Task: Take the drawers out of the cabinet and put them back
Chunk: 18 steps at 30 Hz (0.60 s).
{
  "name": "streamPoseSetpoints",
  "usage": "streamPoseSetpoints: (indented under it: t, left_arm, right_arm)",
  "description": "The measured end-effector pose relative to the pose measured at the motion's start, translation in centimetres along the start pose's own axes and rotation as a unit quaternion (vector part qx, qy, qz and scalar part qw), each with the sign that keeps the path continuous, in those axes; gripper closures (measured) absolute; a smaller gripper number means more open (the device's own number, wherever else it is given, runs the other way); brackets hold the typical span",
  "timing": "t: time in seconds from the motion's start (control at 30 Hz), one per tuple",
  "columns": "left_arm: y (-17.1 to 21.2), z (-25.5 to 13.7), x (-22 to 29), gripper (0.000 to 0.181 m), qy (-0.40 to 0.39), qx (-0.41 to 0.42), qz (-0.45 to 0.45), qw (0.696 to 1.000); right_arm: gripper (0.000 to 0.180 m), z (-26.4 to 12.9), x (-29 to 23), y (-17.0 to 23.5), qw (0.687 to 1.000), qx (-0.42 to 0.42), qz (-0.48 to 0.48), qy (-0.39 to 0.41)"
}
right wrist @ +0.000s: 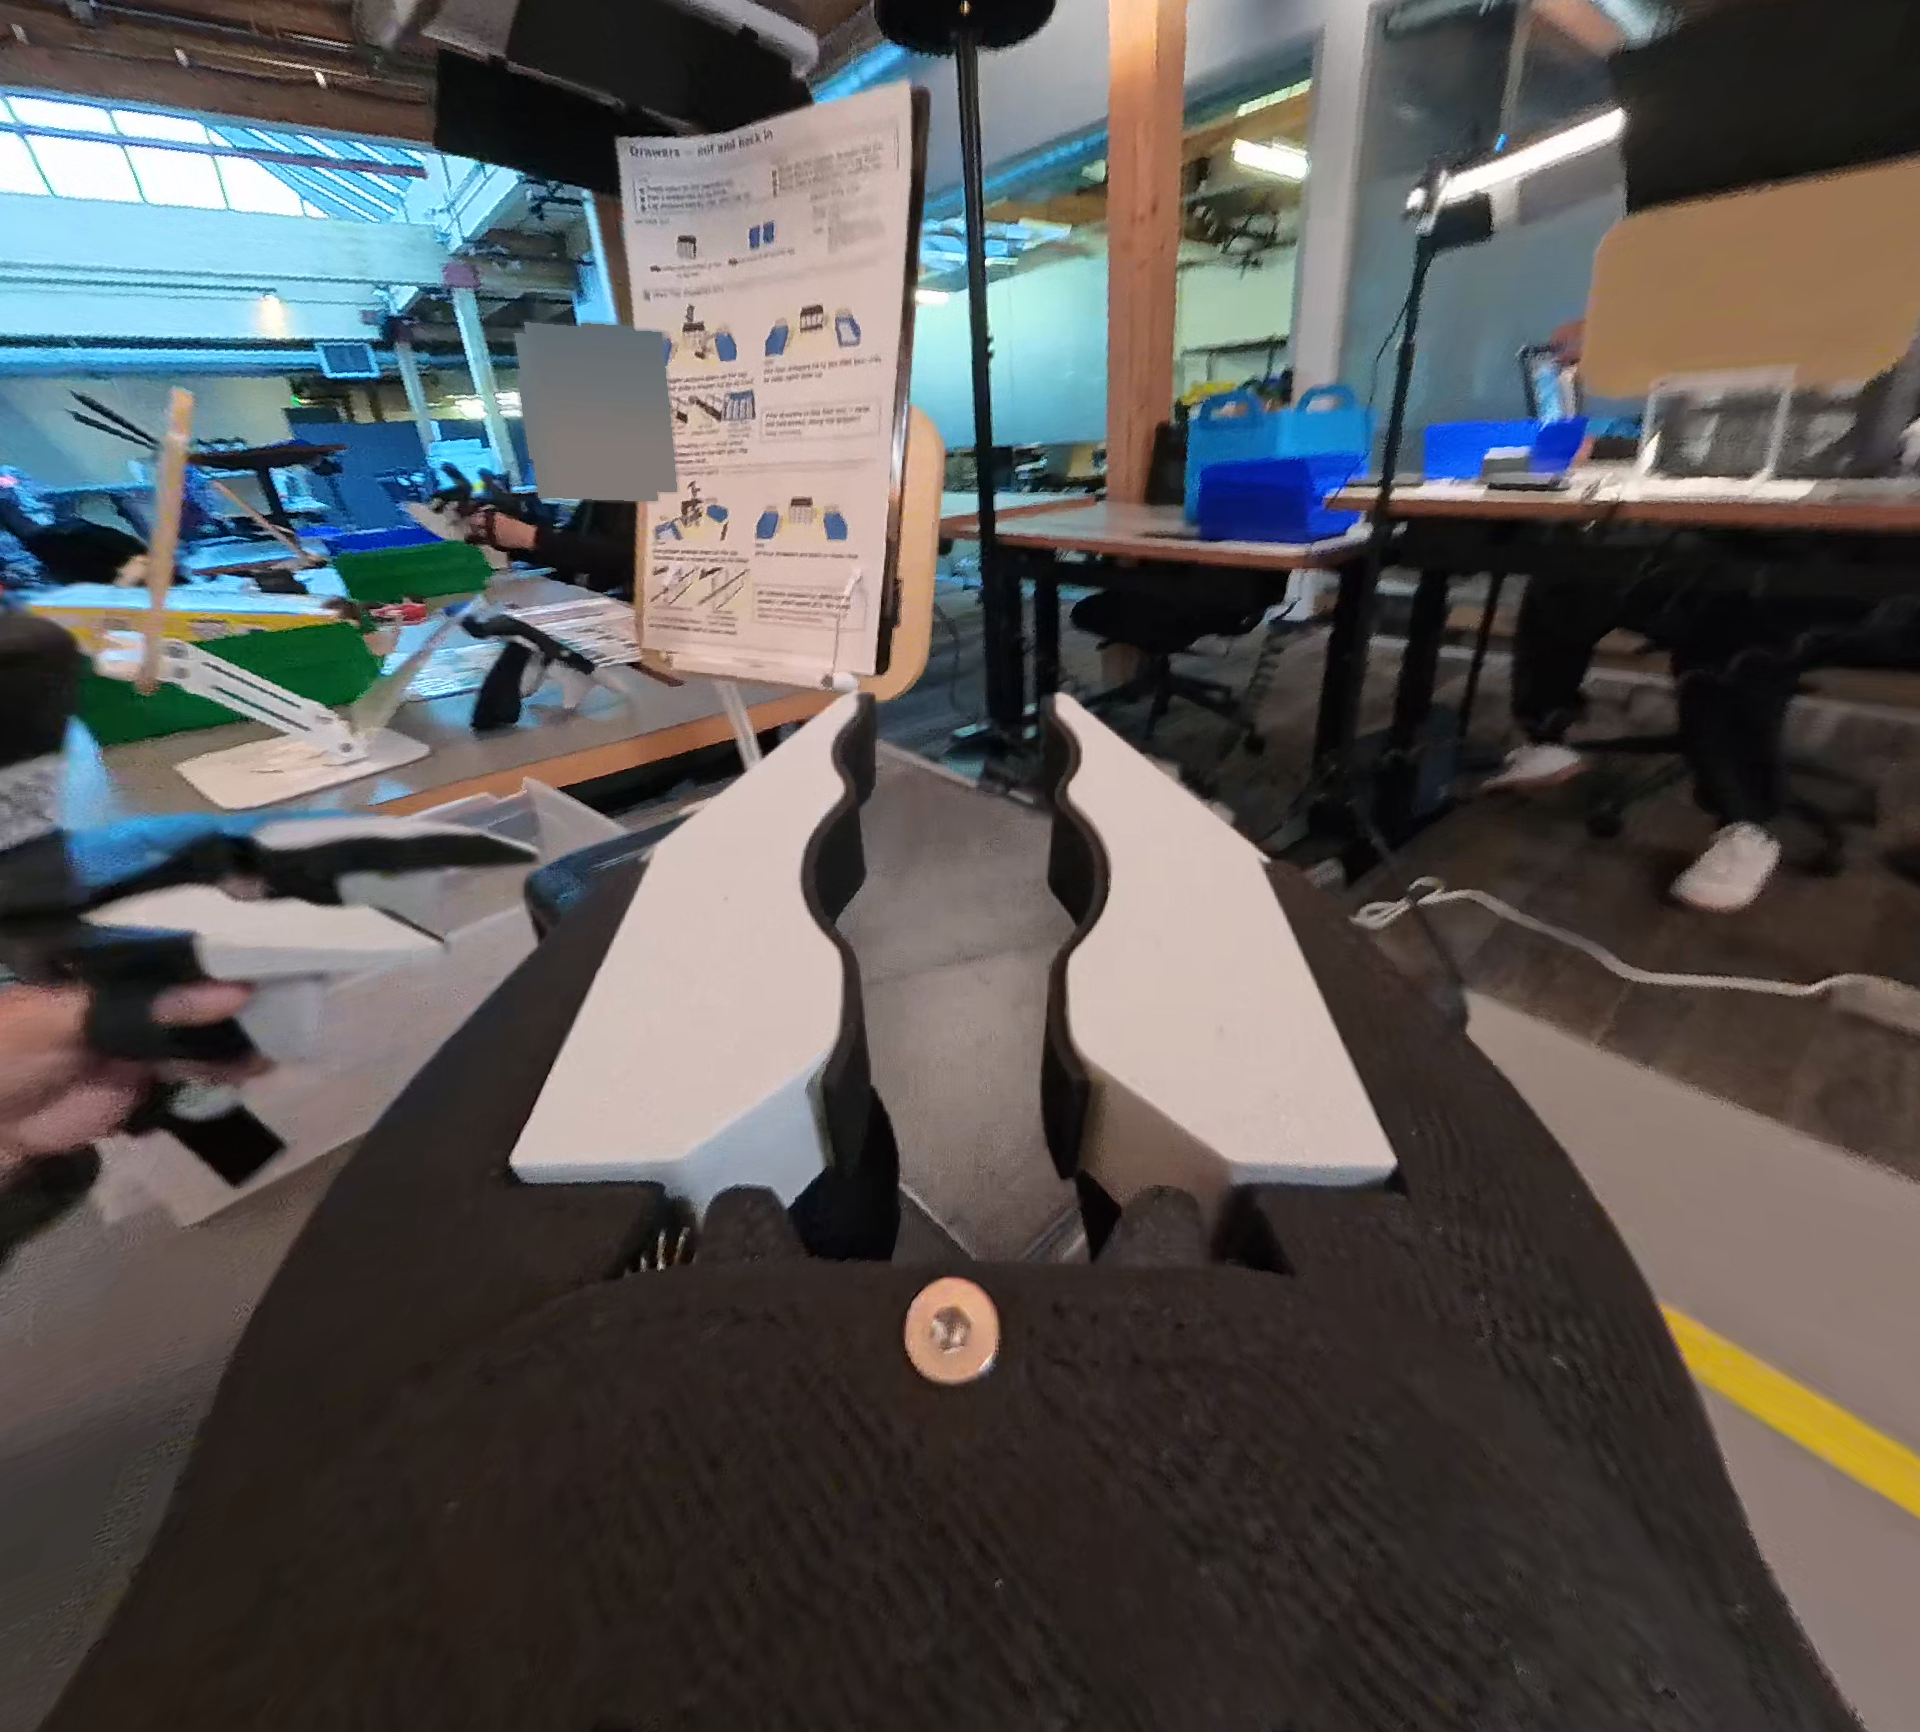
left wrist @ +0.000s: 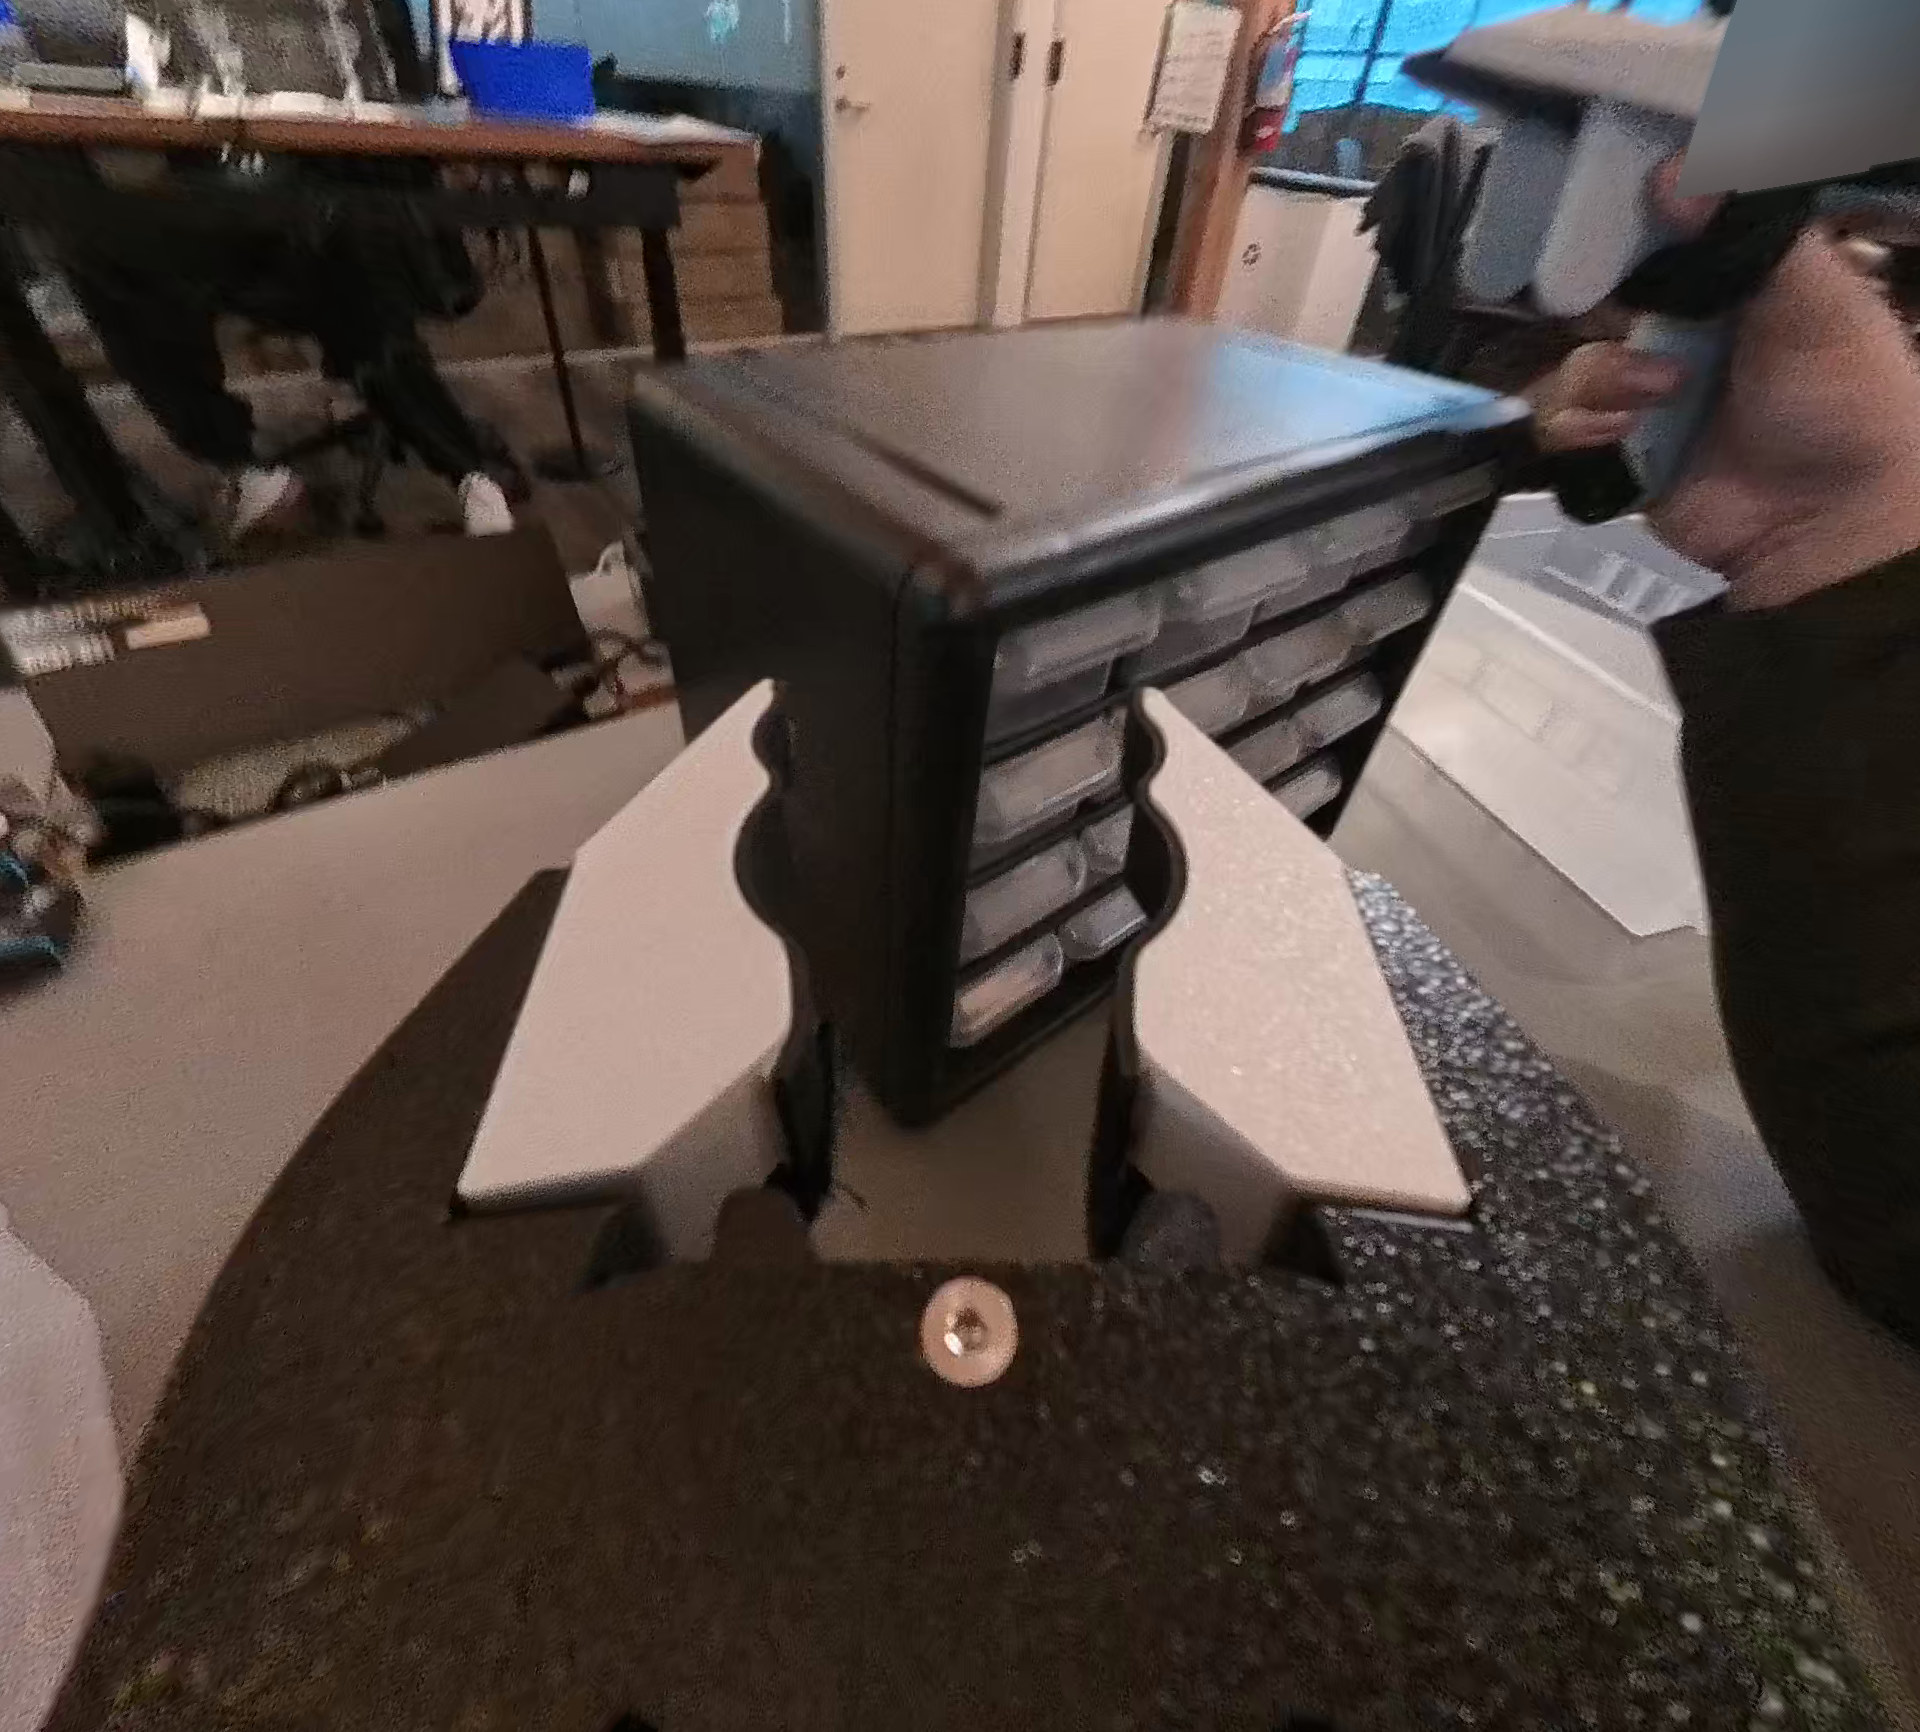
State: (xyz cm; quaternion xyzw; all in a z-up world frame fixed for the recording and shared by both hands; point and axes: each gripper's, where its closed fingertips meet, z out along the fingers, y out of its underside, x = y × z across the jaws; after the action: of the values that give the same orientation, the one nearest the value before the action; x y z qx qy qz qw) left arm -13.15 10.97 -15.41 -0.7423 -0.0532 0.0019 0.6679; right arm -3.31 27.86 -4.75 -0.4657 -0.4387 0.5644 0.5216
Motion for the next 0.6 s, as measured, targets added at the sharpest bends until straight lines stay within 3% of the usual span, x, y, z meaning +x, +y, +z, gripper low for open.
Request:
streamPoseSetpoints:
  t: [0.17,0.27,0.3,0.37,0.47,0.6]
  left_arm:
    - [-5.6,-1.0,-0.3,0.115,0.008,0.005,0.115,0.993]
    - [-4.4,-0.1,-1.2,0.100,-0.006,-0.098,0.054,0.994]
    - [-4.1,0.3,-0.7,0.089,0.017,-0.114,0.043,0.992]
    - [-4.4,1.1,-1.3,0.088,0.014,-0.104,0.048,0.993]
    - [-3.8,1.6,-2.5,0.092,0.000,-0.107,0.051,0.993]
    - [-3.3,2.0,-3.0,0.110,0.008,-0.112,0.048,0.993]
  right_arm:
    - [0.149,0.3,-2.5,-2.2,0.992,0.046,-0.119,0.022]
    - [0.152,0.3,-5.6,-3.0,0.978,0.071,-0.196,0.004]
    - [0.152,0.0,-7.2,-3.5,0.973,0.093,-0.208,-0.019]
    - [0.151,-0.8,-10.1,-3.5,0.966,0.122,-0.223,-0.051]
    - [0.151,-0.8,-11.3,0.2,0.950,0.083,-0.301,-0.020]
    - [0.156,-0.4,-12.2,8.7,0.895,-0.007,-0.445,0.021]
